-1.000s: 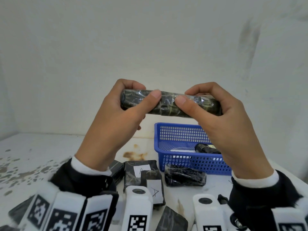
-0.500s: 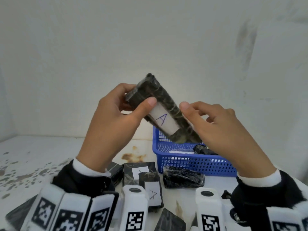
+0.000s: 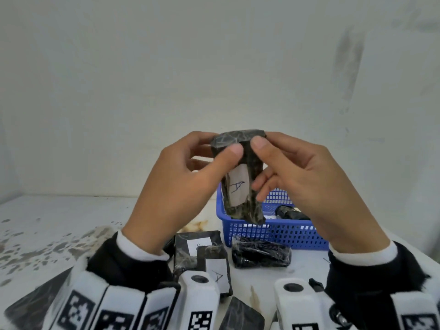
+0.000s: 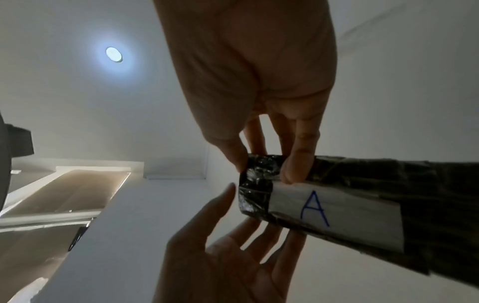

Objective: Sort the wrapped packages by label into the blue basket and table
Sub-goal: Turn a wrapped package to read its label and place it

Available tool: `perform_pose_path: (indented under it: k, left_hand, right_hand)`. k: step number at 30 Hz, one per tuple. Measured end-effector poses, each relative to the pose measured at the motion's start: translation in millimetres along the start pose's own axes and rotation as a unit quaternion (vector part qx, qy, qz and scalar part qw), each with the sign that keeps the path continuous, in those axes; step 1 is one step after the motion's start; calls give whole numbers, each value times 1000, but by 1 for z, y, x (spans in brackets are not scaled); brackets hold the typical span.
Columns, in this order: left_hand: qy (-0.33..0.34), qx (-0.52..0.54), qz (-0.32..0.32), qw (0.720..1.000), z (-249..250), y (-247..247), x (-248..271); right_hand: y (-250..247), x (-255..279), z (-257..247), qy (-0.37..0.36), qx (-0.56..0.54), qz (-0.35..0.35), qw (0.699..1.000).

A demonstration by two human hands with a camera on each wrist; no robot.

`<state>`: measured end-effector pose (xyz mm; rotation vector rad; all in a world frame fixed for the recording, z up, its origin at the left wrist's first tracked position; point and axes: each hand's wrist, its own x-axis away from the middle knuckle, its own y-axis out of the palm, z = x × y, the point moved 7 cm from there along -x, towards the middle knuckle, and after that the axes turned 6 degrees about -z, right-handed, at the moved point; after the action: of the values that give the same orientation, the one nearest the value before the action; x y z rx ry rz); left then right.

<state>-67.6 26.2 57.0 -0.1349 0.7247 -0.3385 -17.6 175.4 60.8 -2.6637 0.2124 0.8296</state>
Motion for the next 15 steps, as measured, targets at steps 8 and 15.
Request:
perform_pose_path:
  k: [8, 15]
  left_hand:
    - [-5, 53, 8, 999, 4, -1, 2]
    - [-42, 82, -12, 996, 1, 0, 4]
  right_hand:
    - [2, -1, 1, -1, -51, 8, 999]
    - [7, -1, 3, -13, -30, 9, 999]
